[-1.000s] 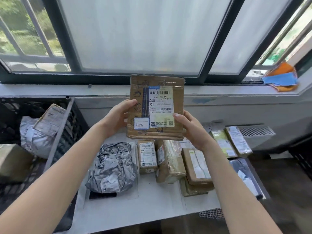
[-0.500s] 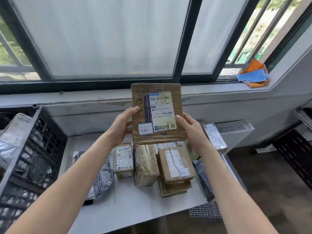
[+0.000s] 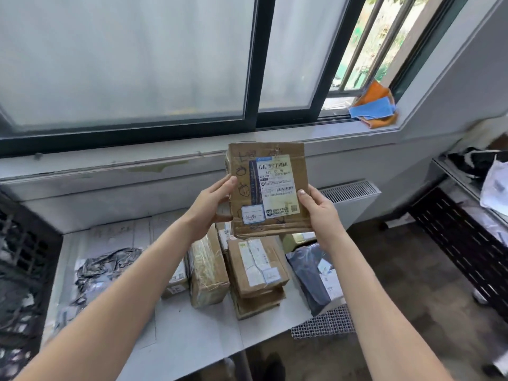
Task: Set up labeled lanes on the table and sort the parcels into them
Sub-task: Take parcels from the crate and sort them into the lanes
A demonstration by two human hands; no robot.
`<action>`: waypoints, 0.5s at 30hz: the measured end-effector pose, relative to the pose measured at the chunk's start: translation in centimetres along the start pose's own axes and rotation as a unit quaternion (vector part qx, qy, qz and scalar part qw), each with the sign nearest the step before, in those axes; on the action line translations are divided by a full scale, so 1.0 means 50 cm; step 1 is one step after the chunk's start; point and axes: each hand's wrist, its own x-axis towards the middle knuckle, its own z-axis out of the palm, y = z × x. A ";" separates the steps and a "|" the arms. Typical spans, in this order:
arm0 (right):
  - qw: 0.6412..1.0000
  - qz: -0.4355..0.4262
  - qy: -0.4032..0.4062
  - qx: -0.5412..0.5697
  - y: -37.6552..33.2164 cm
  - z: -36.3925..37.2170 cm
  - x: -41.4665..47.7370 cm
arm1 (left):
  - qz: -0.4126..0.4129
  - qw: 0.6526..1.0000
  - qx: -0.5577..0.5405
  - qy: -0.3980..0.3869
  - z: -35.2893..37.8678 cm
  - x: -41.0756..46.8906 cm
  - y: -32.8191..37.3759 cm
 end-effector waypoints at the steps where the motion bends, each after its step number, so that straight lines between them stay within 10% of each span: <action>1: 1.000 0.001 0.006 -0.002 0.006 -0.016 0.011 | -0.005 1.000 -0.003 0.010 0.017 0.016 -0.007; 15: 0.995 0.064 0.054 -0.048 0.053 -0.285 0.225 | -0.140 0.977 -0.047 0.156 0.306 0.256 -0.120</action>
